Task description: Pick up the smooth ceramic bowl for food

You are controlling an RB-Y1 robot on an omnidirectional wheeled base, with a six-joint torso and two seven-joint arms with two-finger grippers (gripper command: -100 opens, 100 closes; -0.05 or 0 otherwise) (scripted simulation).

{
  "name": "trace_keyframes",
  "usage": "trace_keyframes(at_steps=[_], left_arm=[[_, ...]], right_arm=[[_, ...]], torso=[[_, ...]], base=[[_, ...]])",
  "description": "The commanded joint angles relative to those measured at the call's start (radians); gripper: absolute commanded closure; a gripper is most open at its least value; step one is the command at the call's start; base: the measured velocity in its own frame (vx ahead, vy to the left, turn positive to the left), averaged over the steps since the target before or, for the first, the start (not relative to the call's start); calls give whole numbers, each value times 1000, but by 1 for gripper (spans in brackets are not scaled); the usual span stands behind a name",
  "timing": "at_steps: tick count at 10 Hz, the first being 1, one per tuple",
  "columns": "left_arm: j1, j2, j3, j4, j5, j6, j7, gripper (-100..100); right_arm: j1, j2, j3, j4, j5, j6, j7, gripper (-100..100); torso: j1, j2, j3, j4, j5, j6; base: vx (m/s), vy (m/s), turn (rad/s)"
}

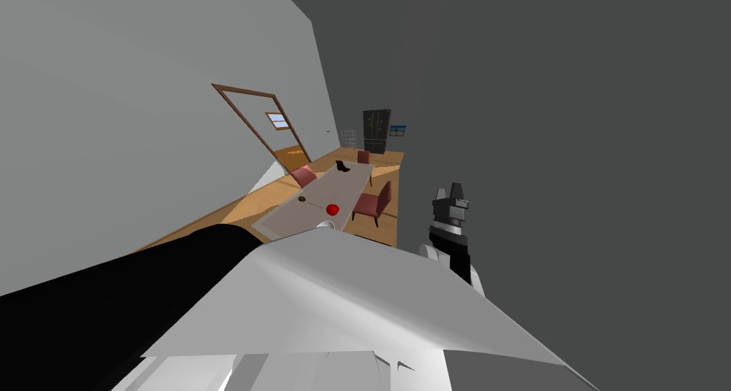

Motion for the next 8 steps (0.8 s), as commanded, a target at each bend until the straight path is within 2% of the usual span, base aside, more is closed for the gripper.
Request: trace_keyframes(at_steps=[1, 2, 3, 7, 8], left_arm=[[-26, -4, -10, 36, -19, -20, 16, -100], [-15, -4, -5, 20, -14, -10, 10, -100], [-17, -5, -6, 22, -16, -12, 12, 100], [-16, -5, -6, 22, -16, -12, 12, 100], [-16, -5, -6, 22, -16, -11, 12, 0]], right_arm=[[0, 0, 0, 0, 0, 0, 0, 0], [0, 0, 0, 0, 0, 0, 0, 0], [0, 0, 0, 0, 0, 0, 0, 0], [0, 0, 0, 0, 0, 0, 0, 0], [0, 0, 0, 0, 0, 0, 0, 0]], torso=[[0, 0, 0, 0, 0, 0], [0, 0, 0, 0, 0, 0], [-1, 0, 0, 0, 0, 0], [-3, 0, 0, 0, -1, 0], [-3, 0, 0, 0, -1, 0]], base=[[-16, 34, -22], [-6, 14, -7], [0, 0, 0], [-1, 1, -1], [0, 0, 0]])
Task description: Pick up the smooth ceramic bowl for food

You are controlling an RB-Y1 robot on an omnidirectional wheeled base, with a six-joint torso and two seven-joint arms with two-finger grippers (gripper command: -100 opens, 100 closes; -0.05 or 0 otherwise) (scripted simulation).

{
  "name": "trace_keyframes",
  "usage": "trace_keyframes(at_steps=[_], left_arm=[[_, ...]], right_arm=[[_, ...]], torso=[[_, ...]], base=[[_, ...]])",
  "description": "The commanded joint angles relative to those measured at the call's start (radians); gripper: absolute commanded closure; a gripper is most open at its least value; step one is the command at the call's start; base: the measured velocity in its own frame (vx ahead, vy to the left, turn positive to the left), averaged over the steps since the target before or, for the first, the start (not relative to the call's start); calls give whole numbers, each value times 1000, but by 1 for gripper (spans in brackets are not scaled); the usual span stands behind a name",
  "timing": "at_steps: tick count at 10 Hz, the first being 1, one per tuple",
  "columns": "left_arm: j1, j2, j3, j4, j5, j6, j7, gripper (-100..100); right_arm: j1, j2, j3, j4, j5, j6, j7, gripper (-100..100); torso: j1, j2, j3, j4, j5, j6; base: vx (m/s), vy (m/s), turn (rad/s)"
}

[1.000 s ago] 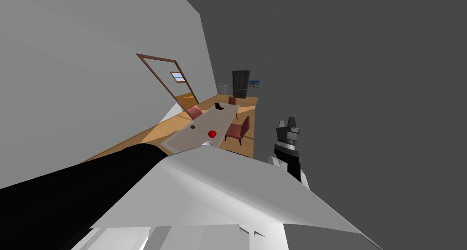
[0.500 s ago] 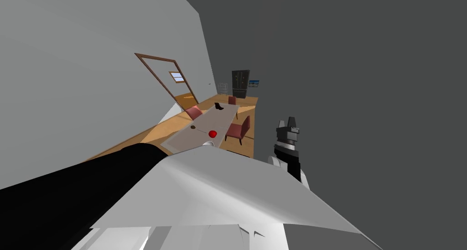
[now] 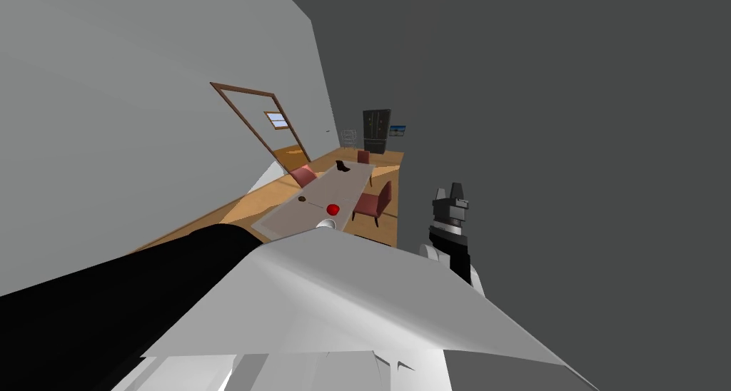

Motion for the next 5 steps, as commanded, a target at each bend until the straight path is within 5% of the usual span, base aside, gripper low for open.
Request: trace_keyframes(at_steps=[1, 4, 5], left_arm=[[30, 9, 8, -36, 30, 15, -21, 100], [48, 11, 16, -60, 44, 28, -32, 100], [50, 12, 17, -63, 46, 31, -34, 0]], right_arm=[[0, 0, 0, 0, 0, 0, 0, 0], [0, 0, 0, 0, 0, 0, 0, 0], [0, 0, 0, 0, 0, 0, 0, 0]], torso=[[0, 0, 0, 0, 0, 0], [-4, -1, 0, 0, -1, 0], [-3, 0, 0, 0, -1, 0]], base=[[12, -23, 36], [16, -36, 26], [0, 0, 0]])
